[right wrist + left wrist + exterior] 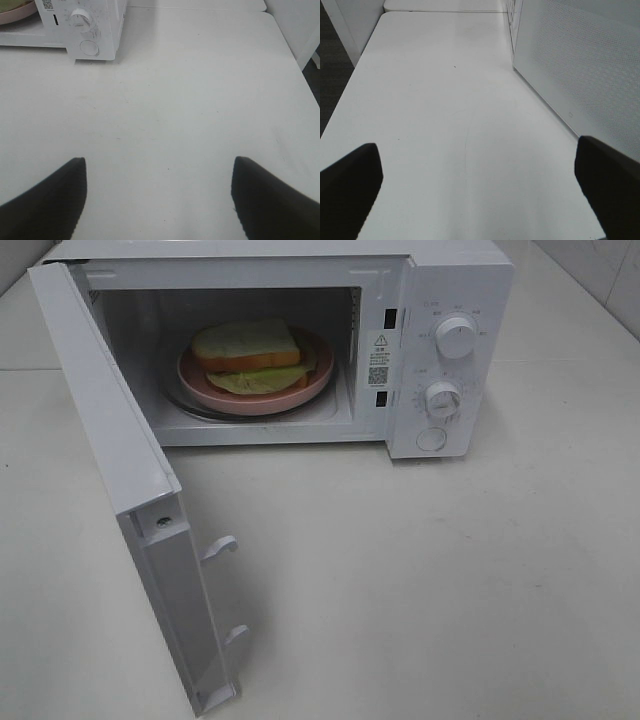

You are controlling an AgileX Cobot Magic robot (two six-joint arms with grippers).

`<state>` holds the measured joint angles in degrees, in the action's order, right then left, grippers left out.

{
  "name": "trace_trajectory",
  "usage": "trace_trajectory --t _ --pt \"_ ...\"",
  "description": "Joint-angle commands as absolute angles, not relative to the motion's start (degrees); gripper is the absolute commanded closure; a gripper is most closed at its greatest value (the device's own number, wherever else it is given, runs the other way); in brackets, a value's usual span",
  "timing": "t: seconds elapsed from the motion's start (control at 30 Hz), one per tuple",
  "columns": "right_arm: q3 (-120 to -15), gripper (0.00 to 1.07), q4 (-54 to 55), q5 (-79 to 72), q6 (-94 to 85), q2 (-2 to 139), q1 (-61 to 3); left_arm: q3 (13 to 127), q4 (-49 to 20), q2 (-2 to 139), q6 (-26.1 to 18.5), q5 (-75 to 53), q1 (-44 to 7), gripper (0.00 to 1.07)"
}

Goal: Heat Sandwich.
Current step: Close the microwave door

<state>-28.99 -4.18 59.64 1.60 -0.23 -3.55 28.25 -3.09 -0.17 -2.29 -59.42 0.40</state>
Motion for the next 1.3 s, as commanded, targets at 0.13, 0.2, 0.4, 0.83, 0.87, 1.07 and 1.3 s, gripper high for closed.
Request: trace_trajectory --t 0.13,0.2,0.4,0.83,0.87,1.07,1.3 --pt "-28.82 0.31 -3.9 58.9 1.83 -1.78 -3.09 28.19 -3.44 -1.32 -1.95 -59.19 0.57 0.03" --pt "-28.82 0.31 -3.9 58.9 1.83 -1.78 -3.09 28.42 -3.44 -0.74 -1.95 -59.07 0.57 0.03" --pt "-28.82 0.31 -3.9 58.9 1.83 -1.78 -3.09 32.72 -3.55 5.73 -1.95 -54.95 0.57 0.03" --pt "-28.82 0.31 -3.9 58.9 1.83 -1.78 -3.09 32.83 -4.7 20.91 -1.83 -42.69 0.57 0.7" --pt "-28.82 0.31 -3.9 58.9 1.83 -1.78 -3.09 32.83 -4.7 20.91 -1.83 -42.69 0.57 0.7" --pt "-28.82 0.31 -3.9 58.9 1.83 -1.78 -3.09 32.77 -4.64 27.9 -1.95 -39.13 0.57 1.07" --pt "-28.82 0.31 -3.9 58.9 1.83 -1.78 -3.09 30.02 -4.7 36.33 -2.18 -28.76 0.57 1.07"
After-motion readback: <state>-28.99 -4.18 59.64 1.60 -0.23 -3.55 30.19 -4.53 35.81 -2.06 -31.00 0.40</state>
